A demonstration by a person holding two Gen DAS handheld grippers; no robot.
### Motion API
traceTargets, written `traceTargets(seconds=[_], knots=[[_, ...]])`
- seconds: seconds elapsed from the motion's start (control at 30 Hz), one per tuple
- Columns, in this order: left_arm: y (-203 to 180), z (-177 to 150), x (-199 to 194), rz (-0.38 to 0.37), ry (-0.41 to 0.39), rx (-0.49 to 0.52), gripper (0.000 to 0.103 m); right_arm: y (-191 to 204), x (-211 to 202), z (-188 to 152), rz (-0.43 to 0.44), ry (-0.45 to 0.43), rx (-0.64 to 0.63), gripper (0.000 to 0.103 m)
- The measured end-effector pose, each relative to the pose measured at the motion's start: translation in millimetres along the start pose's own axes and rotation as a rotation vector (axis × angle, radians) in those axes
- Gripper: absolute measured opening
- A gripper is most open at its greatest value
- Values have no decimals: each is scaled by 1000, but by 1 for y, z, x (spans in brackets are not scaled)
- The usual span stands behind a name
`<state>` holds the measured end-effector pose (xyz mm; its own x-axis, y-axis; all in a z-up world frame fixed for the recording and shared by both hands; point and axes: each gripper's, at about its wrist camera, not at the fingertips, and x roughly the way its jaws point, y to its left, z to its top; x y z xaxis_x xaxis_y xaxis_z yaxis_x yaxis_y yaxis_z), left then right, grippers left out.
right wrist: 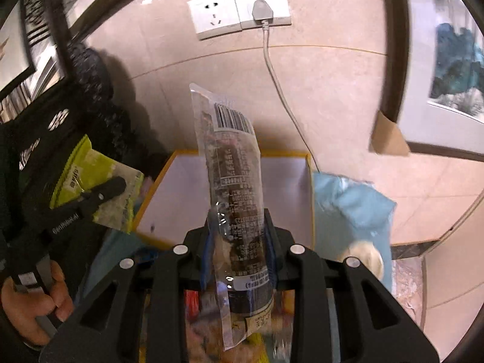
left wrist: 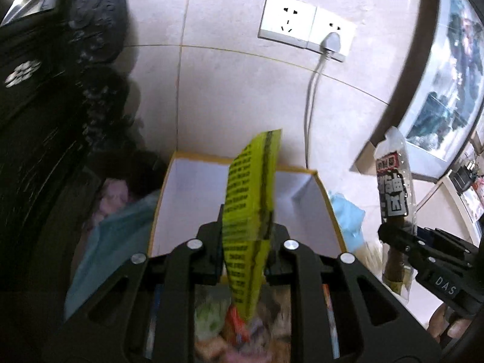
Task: Organize snacks
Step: 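Carry both packets into the yellow box and open both tools, then grasp the yellow cake packet with the left tool while the right grasps the yellow bar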
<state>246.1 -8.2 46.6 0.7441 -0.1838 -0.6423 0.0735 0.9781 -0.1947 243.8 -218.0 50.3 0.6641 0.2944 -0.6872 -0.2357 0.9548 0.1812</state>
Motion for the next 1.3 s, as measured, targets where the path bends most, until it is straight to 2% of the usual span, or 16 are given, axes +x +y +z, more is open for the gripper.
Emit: traceTargets(seconds=[0.03, 0.07, 0.1, 0.17, 0.27, 0.33, 0.5, 0.63, 0.83, 1.0, 1.1, 1.3], knots=[[2, 5, 10, 0, 8, -4, 66, -1, 11, 7, -11, 19, 3, 51], [4, 10, 23, 37, 13, -3, 94, -3, 24, 13, -40, 49, 5, 62], [6, 12, 29, 86, 12, 3, 96, -6, 39, 18, -90, 90, 11, 71], [10, 13, 36, 92, 36, 8, 96, -9, 47, 18, -95, 115, 25, 71], [15, 6, 30, 97, 22, 20, 96, -9, 42, 10, -88, 100, 20, 71], [19, -2, 27, 128, 31, 26, 96, -10, 41, 4, -91, 108, 28, 71], [30, -18, 4, 148, 9, -5, 96, -4, 23, -23, -100, 103, 14, 71], [32, -47, -20, 173, 7, -8, 96, 5, 9, -57, -92, 106, -22, 71], [47, -125, -54, 161, 51, -49, 96, 17, -14, -134, -59, 125, -29, 71], [48, -194, -74, 155, 90, 55, 96, 9, -26, -205, -72, 171, 18, 71], [48, -231, -76, 144, 130, 100, 96, 3, -23, -234, -104, 220, 27, 71], [54, -285, -74, 141, 186, 138, 96, -4, -18, -266, -158, 246, -7, 71]])
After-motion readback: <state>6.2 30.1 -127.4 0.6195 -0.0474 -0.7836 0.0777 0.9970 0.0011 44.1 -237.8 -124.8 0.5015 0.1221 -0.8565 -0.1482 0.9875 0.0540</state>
